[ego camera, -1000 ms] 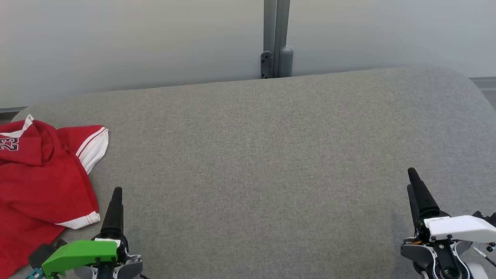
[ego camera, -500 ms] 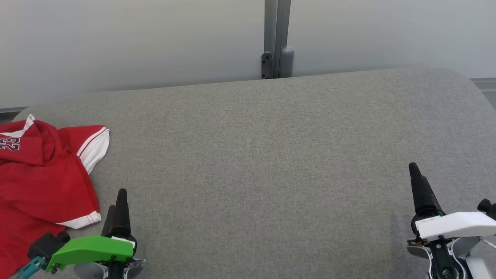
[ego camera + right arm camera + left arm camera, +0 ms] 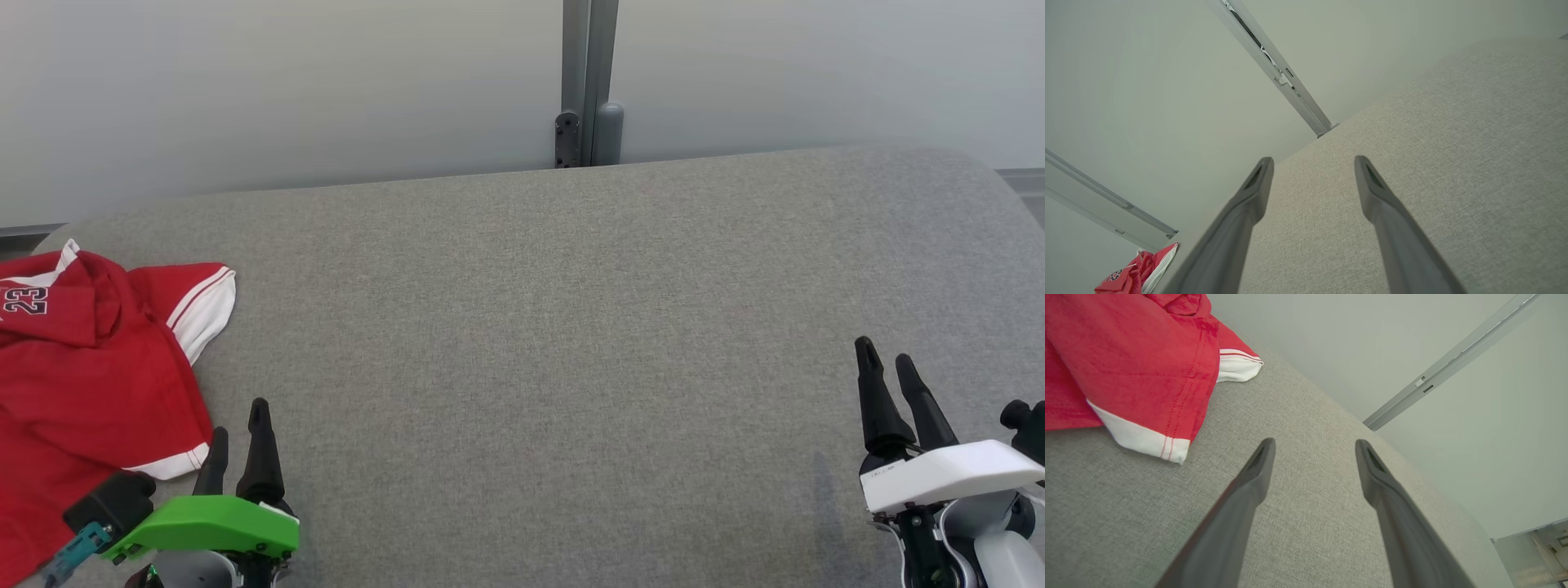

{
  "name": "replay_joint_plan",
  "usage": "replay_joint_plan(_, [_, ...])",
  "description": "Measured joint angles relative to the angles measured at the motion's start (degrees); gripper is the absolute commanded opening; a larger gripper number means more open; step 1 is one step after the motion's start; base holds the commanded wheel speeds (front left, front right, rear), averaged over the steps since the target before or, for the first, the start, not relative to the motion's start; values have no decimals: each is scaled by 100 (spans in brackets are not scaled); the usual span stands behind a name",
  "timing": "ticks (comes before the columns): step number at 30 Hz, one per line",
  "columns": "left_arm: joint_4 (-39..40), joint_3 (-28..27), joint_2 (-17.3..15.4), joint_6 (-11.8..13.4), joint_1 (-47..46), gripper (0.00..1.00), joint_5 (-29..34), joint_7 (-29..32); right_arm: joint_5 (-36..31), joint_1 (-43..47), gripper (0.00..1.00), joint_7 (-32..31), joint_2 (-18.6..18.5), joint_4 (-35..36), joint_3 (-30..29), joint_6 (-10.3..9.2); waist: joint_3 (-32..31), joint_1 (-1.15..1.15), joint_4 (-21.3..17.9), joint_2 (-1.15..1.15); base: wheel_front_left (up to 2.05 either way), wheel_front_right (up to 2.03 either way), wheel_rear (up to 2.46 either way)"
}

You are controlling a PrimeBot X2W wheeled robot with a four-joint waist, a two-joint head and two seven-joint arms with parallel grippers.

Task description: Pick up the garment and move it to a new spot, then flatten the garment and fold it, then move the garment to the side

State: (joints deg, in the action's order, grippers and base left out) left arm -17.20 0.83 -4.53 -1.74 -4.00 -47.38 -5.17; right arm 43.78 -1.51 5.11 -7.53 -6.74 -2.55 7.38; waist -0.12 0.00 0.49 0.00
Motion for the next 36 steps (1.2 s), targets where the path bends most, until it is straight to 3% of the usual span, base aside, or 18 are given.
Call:
replay_joint_plan(15, [-86, 74, -99, 77, 69, 100, 1288, -246, -1245, 60, 100, 254, -67, -4, -25, 1, -11, 0, 4, 0, 0, 0, 0])
replay_joint_plan(36, [-45, 55, -137, 180, 79, 100, 2618, -549, -2386, 135, 100, 548, -130, -31, -49, 2, -8, 0, 45, 0, 0, 0, 0])
